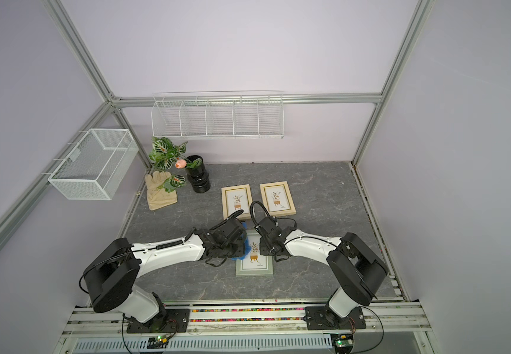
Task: Wipe the picture frame with a cloth
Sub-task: Wipe the dirt from the picture frame.
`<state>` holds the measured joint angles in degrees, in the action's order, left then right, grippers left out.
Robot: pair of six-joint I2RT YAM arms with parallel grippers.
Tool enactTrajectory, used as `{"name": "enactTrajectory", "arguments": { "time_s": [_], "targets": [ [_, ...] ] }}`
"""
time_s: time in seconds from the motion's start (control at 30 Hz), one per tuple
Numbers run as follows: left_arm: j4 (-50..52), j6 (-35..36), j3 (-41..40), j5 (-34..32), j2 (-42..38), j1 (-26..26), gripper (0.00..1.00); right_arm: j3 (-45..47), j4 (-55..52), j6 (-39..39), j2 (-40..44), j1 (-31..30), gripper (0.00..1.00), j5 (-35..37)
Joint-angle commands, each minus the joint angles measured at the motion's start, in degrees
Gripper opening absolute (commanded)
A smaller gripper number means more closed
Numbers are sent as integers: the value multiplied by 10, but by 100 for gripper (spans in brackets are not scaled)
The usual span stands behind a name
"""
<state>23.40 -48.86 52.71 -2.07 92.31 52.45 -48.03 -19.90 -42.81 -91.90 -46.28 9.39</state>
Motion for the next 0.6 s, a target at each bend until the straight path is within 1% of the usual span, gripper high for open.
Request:
{"name": "enactTrajectory", "arguments": {
  "time_s": [0.0, 0.1, 0.2, 0.3, 0.47, 0.57],
  "targets": [
    [49, 30, 40, 7, 77, -44, 0, 20, -62, -3, -33, 0, 17, 16],
    [84, 60, 124, -6, 132, -49, 0, 20, -62, -5, -33, 0, 17, 15],
    [107, 51, 140, -10, 138, -27, 0, 21, -63, -6, -34, 0, 17, 18],
    [137, 29, 106, -32, 116, 14, 0, 23, -59, -9, -35, 0, 17, 20],
    [155, -36, 13, -7, 61, 96, 0, 22, -58, -6, -38, 0, 18, 17],
    [162, -52, -12, 21, 37, 117, 0, 23, -59, -6, -36, 0, 18, 17]
  ]
}}
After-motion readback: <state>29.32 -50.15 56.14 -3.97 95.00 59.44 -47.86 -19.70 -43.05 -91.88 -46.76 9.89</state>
